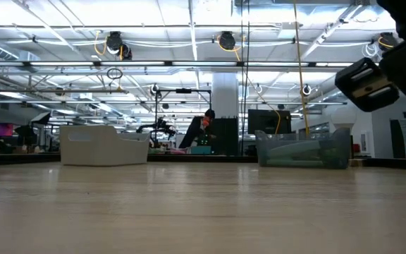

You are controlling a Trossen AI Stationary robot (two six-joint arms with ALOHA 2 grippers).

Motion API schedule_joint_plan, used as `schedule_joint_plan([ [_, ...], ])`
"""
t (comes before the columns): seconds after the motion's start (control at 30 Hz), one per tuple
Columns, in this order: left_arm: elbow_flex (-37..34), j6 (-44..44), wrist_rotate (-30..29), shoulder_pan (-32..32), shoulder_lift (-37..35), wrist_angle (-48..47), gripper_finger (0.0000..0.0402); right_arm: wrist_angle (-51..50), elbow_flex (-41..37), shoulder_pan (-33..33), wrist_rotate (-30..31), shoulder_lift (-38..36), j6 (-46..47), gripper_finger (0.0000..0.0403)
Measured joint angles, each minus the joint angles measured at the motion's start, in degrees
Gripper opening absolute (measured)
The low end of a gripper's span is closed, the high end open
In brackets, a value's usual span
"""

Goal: Pick and place Stapler, Stapler remover, tape
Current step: Put the violet staple remover into the white bin

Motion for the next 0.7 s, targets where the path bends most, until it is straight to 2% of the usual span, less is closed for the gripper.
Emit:
schedule_joint_plan([
  [0.3, 0.0, 0.5, 0.1, 2.3, 0.0, 0.0, 0.0145, 4.6, 0.0, -1.0, -2.6, 2.8, -3.6, 0.0100],
  [0.7, 0.0, 1.0, 0.6, 3.4, 0.0, 0.0, 0.0145, 9.7, 0.0, -1.1, -4.6, 6.6, -2.9, 0.0100],
])
